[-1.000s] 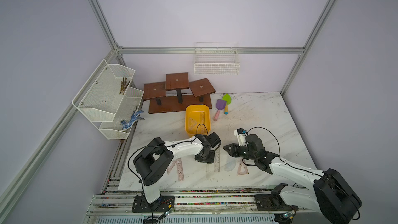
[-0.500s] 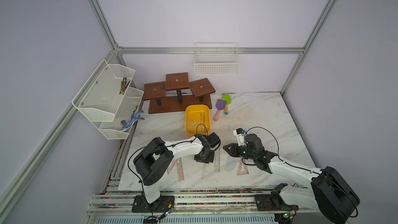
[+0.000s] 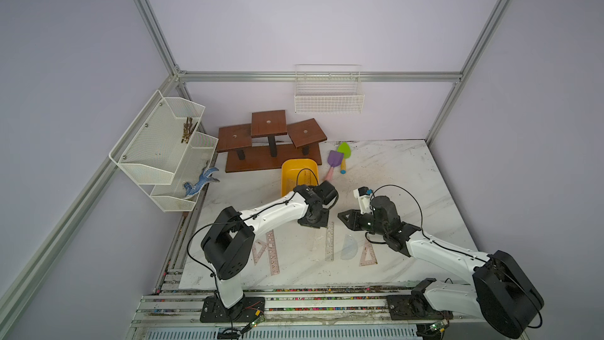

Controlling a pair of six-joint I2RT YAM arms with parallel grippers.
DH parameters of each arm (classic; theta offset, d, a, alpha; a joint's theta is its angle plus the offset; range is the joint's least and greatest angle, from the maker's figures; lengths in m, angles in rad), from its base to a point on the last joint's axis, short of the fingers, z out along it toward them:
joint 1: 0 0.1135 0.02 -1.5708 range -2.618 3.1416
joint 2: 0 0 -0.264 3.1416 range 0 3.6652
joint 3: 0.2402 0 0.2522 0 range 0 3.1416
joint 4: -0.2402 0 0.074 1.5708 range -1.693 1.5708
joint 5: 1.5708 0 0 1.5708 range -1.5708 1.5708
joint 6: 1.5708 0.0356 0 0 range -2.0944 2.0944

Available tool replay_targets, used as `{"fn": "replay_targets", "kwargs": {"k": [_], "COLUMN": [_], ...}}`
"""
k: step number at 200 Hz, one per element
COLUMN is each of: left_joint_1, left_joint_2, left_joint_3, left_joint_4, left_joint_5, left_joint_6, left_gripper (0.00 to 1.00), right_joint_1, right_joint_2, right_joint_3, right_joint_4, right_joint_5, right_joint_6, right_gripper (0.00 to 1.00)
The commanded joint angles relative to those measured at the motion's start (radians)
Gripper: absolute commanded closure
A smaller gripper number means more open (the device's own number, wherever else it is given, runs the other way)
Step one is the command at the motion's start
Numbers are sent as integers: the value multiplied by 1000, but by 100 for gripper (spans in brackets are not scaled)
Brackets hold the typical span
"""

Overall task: Put the scattered rulers into the storage box
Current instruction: Pick up the ruler from the center of the board, then place the ruler in the storage box.

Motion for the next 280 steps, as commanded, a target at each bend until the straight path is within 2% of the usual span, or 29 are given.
{"fn": "replay_targets", "kwargs": {"k": [1, 46, 81, 108, 164, 223, 280], "left_joint_1": [94, 257, 306, 339, 368, 373, 380], "left_joint_2": [-12, 146, 297, 375, 457, 448, 473], "left_joint_3": [125, 352, 549, 623, 646, 512, 473], "left_joint_4": [-80, -80, -80, -79, -51, 18, 41], "left_joint_5": [-52, -41, -20, -5, 52, 80, 106], "left_joint_6": [122, 218, 245, 252, 225, 183, 166], "left_gripper": [100, 100, 100, 100, 100, 100, 100], "right_joint_1": [-10, -15, -25, -37, -59, -69, -75], "right_joint_2": [37, 112, 185, 230, 267, 274, 307], "right_joint_3": [53, 127, 180, 206, 219, 219, 221], "right_joint_4": [-12, -2, 6, 10, 15, 26, 29], "right_joint_5": [22, 20, -10, -44, -74, -91, -99], "right_joint_6": [-29, -35, -34, -34, -34, -32, -34], "right_gripper": [73, 73, 73, 73, 74, 74, 74]}}
